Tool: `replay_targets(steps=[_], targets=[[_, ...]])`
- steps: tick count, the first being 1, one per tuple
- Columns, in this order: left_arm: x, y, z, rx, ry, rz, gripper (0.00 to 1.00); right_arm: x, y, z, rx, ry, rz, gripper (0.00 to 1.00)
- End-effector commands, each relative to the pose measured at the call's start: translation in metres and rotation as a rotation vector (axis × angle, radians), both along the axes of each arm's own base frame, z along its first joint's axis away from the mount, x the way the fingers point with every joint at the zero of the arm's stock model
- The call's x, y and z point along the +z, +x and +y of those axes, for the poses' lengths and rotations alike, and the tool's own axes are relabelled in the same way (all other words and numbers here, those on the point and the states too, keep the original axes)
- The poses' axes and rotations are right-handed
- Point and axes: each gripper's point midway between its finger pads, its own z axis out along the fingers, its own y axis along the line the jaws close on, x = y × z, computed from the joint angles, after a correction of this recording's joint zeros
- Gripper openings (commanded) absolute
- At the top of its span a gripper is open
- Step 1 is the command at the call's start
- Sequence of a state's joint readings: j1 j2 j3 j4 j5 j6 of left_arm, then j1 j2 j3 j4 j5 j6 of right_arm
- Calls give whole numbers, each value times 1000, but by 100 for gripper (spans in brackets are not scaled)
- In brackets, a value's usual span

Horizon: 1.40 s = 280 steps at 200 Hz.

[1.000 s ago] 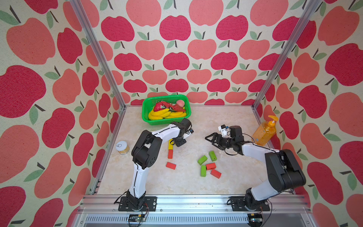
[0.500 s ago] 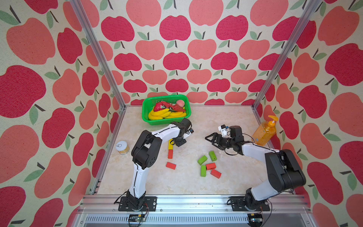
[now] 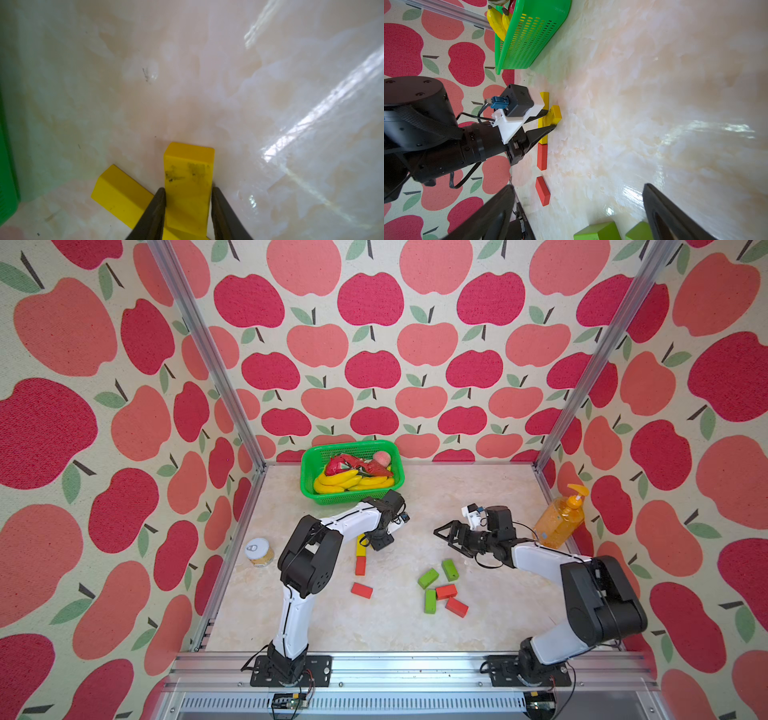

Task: Assemble the letter k with building blocks
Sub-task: Assemble the building block at the center of the board.

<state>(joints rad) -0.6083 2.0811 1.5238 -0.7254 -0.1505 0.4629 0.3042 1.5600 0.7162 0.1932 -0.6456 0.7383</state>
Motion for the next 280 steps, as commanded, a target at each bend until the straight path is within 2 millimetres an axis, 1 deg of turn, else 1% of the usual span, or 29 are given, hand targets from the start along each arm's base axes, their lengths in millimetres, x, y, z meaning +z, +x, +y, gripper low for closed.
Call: replay_targets(steps=[1,14,37,60,151,189,203,267,280], targets=[[10,-2,6,7,14,-4,37,-2,2,-2,-2,-1,6,99],[10,-3,5,3,11,0,32,-2,3,-2,-4,-1,6,99],[10,-2,6,6,15,-1,32,-2,3,-2,-3,-1,8,99],[11,-1,7,8,17,-5,39,-3,3,-2,-4,-2,8,99],[11,-1,8,10,22,-8,42,-3,2,-2,-2,-2,9,99],[12,-1,8,12,19,-5,34,-4,3,-3,-3,-4,11,99],[12,-1,8,11,20,-5,28,-3,3,-2,-2,-2,9,99],[10,-3,10,7,34,3,28,-3,3,-2,-2,-3,7,99],[11,-2,11,10,36,1,29,-3,3,-2,-3,-3,8,99]])
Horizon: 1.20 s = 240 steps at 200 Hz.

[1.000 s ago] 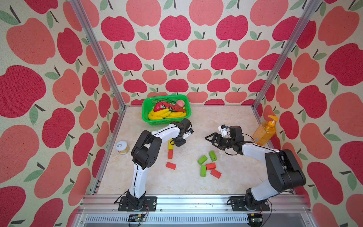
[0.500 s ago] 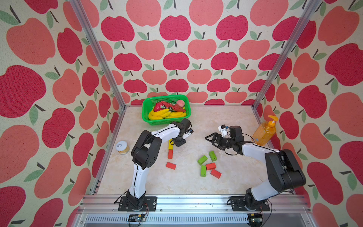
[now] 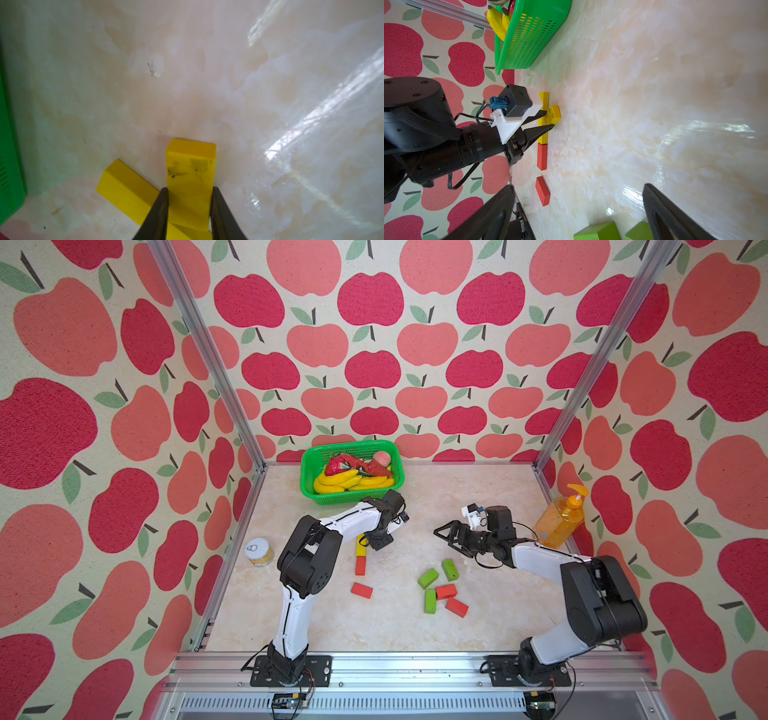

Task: Assemble the letter k with building blocks
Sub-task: Assemble the building block at the center of the board.

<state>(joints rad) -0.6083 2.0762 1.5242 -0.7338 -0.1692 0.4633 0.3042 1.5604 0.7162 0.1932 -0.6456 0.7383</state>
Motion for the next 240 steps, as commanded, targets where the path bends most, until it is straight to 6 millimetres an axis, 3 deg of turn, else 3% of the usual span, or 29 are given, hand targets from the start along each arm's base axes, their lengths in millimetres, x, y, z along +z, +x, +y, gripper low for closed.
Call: replay_targets(steps=[1,50,76,153,174,197,221,240], targets=[[9,-3,7,5,17,8,29,-3,3,-2,-2,-3,8,99],[6,-2,7,7,28,12,33,-3,3,-2,-1,-2,9,99],[5,-2,8,7,32,10,40,-3,3,-2,-1,-2,9,99],[8,-2,0,-4,26,-1,42,-3,3,-2,-1,-2,9,99],[23,0,-6,-6,-6,-30,41,-3,3,-2,-1,-2,8,99],[56,4,-11,0,-68,-103,40,-2,3,-2,-1,-2,6,99],[88,12,-3,38,-101,-191,39,-2,2,-2,-1,-2,6,99],[104,13,13,161,-158,-202,29,-1,2,-3,-3,-1,2,99]])
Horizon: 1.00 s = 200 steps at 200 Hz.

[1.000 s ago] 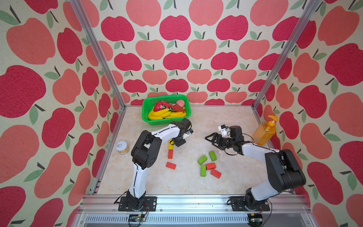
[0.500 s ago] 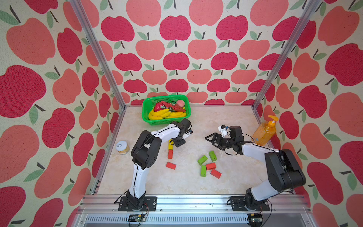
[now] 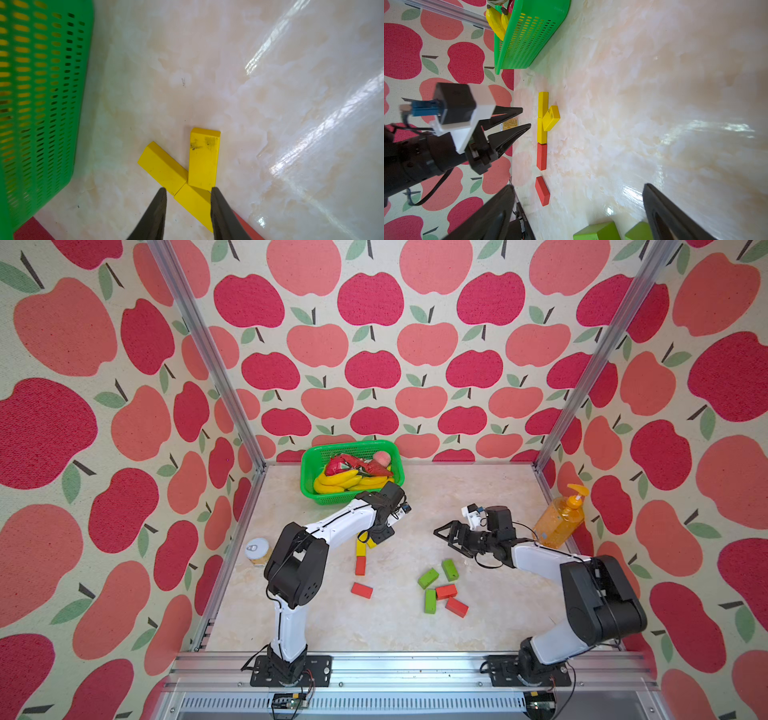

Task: Assemble the letter k with building blocks
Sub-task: Assemble the building block at the center of the board, then adjust the building block at the center of the board.

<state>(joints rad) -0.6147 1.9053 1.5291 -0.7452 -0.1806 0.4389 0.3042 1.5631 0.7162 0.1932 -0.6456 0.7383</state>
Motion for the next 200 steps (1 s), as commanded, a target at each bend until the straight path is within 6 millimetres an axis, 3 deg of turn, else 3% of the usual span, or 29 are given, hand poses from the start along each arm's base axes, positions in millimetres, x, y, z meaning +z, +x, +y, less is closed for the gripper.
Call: replay_targets(steps=[1,21,67,108,151,200], targets=[[31,8,19,148,-79,-53,29,0,2,-3,-3,0,0,99],[27,-1,37,324,-160,37,18,1,2,-2,-2,3,-1,99],[-7,-16,83,636,-270,160,10,1,1,0,1,14,1,99],[-34,-18,93,712,-319,215,8,2,1,0,5,12,-1,99],[-67,-25,91,732,-316,277,8,-1,2,0,2,8,6,99],[-78,-23,90,729,-325,270,12,-2,2,0,2,5,4,99]])
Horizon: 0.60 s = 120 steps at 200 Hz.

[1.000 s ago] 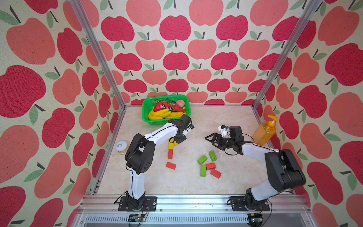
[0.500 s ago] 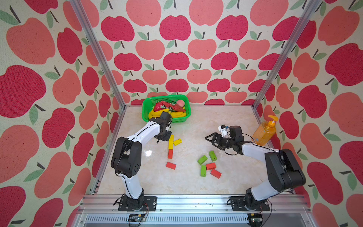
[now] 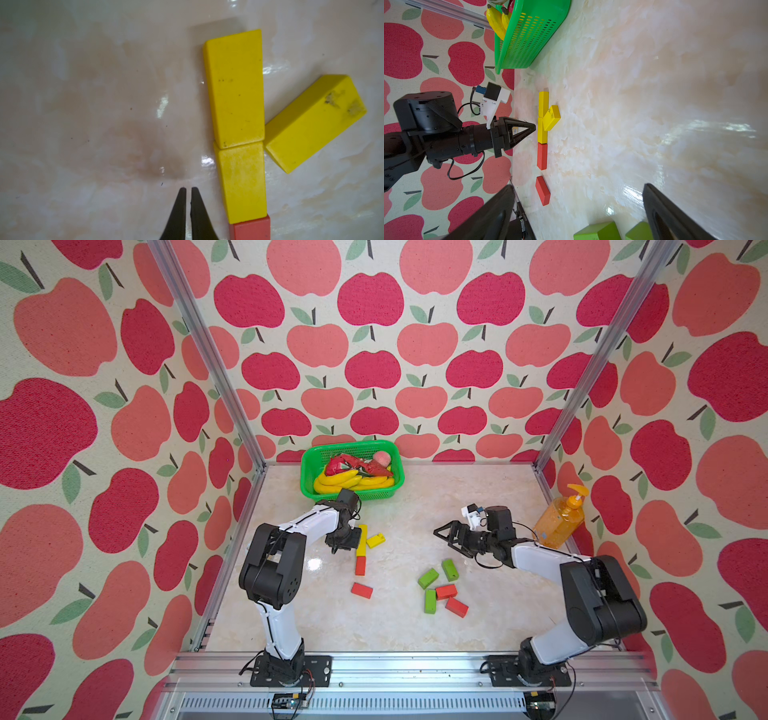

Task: Assemble the letter k with building blocks
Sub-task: Adjust the building block at the center of the board.

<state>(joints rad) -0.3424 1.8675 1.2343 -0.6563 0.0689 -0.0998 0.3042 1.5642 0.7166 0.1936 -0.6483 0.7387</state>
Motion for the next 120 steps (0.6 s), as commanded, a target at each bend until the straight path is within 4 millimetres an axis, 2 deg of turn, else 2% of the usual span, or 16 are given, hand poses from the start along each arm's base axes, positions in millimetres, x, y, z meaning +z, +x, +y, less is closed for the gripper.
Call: replay_targets(steps=[1,51,120], targets=[[-3,6,-2,18,-24,-16,12,-2,2,0,0,3,3,99],[-9,8,-5,22,-37,-3,18,-6,3,0,1,1,15,99],[-13,8,-6,28,-35,5,18,-7,3,0,0,-1,16,99]])
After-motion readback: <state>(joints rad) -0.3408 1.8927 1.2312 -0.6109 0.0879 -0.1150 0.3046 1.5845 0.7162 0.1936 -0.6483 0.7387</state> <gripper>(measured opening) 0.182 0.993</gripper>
